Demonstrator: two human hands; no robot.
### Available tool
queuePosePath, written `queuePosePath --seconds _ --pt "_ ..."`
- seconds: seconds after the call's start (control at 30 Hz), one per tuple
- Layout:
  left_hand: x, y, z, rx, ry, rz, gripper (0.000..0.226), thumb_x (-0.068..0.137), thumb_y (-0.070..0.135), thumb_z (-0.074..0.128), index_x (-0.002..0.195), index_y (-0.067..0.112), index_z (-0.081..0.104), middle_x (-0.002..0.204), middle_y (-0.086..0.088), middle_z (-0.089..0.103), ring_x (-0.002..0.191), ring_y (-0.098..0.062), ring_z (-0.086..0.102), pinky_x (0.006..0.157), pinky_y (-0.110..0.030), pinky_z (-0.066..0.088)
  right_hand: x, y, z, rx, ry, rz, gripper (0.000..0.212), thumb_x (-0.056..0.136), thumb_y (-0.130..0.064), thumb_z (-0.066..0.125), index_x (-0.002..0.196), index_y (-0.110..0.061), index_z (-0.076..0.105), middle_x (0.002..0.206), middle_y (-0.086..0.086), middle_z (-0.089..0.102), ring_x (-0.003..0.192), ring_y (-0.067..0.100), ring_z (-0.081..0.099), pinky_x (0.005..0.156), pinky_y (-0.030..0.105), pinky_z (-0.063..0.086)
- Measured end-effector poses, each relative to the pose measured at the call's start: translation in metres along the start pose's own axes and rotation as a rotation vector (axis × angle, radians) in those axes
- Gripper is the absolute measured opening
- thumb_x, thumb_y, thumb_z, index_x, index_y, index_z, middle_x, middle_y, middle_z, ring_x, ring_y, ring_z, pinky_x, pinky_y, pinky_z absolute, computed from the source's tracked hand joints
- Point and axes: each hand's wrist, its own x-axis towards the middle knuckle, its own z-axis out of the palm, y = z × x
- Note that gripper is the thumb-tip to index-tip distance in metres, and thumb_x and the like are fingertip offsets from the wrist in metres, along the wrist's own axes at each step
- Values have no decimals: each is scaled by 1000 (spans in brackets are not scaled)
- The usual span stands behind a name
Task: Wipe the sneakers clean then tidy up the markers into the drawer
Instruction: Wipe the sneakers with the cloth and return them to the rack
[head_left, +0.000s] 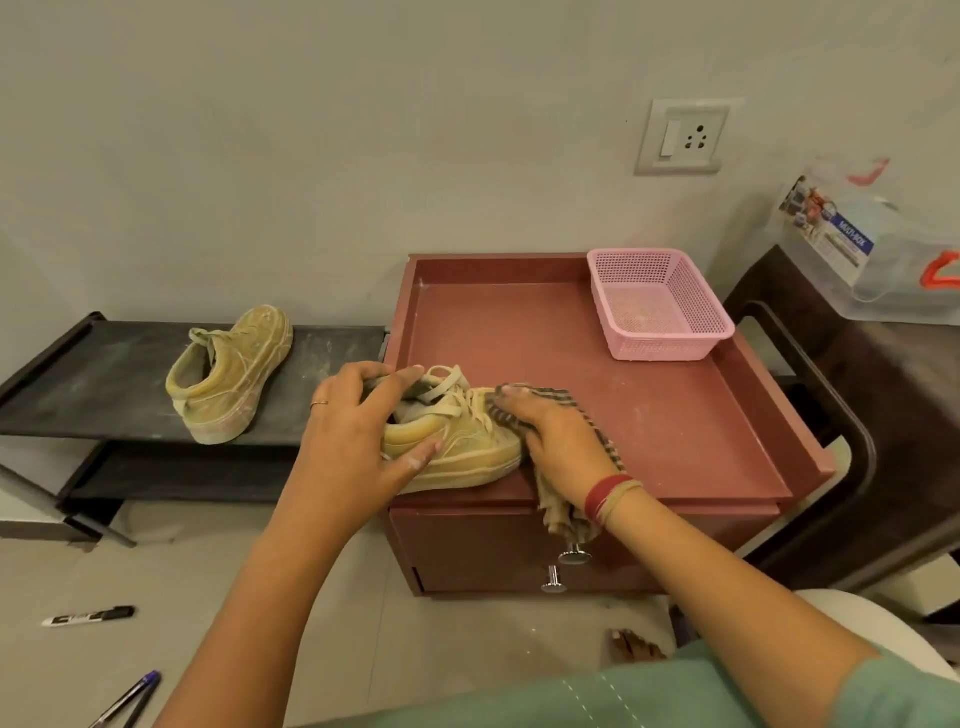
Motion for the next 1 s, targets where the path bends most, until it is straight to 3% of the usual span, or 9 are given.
queuePosePath --seconds 0.07,0.2,0.3,0.43,0.57,0.7,0.8,0.87,1.0 --pt "0 -1 0 -1 -2 3 67 72 43 75 133 29 50 125 -1 43 114 -23 38 92 -35 37 -5 -2 3 -11 -62 -76 45 88 2 46 128 -15 57 139 4 50 130 15 43 110 18 23" --pt "2 1 0 0 -14 -14 67 73 43 74 134 30 48 126 -1 41 117 -24 36 93 -35 36 -1 5 -4 -52 -3 2 43 91 1 44 128 -16 56 143 5 45 133 19 41 109 18 20" --pt "0 1 -1 -20 -16 -14 68 72 42 75 134 30 48 126 0 41 117 -23 35 94 -36 37 -8 -4 0 -14 -89 -102 43 89 2 44 127 -13 57 141 5 48 132 18 41 109 17 20" --pt "1 2 -3 -19 -21 -15 67 73 41 75 134 31 48 126 0 41 117 -24 36 95 -39 39 0 13 -7 -9 47 51 40 92 -2 46 125 -19 59 138 3 52 130 19 44 112 24 25" --pt "2 1 -3 -25 -24 -15 68 72 41 76 134 32 48 127 0 40 118 -24 35 94 -37 37 -9 1 4 33 -51 -68 40 90 0 47 124 -16 61 135 2 54 127 15 47 108 18 26" --pt "2 1 -2 -33 -14 -12 67 72 41 76 133 32 49 126 0 40 117 -23 36 93 -37 37 7 33 -13 79 102 189 35 93 -6 48 122 -18 62 127 4 60 120 20 53 101 18 31" --pt "1 0 -1 -39 -13 -8 68 72 42 76 133 32 47 125 2 39 116 -20 35 93 -32 34 16 42 -31 428 322 396 33 92 0 47 118 -13 63 116 5 65 111 21 59 103 29 41" --pt "1 0 -2 -38 -9 -8 69 72 42 76 133 32 47 125 3 39 115 -17 33 92 -30 33 12 33 -34 571 412 398 33 93 1 46 116 -15 62 113 4 66 106 19 61 98 33 47" --pt "3 1 -1 -63 2 -11 68 70 39 79 131 31 50 123 4 39 113 -16 33 91 -31 34 -7 3 -1 470 171 171 39 92 3 46 123 -15 59 126 -1 59 122 13 50 107 27 37"
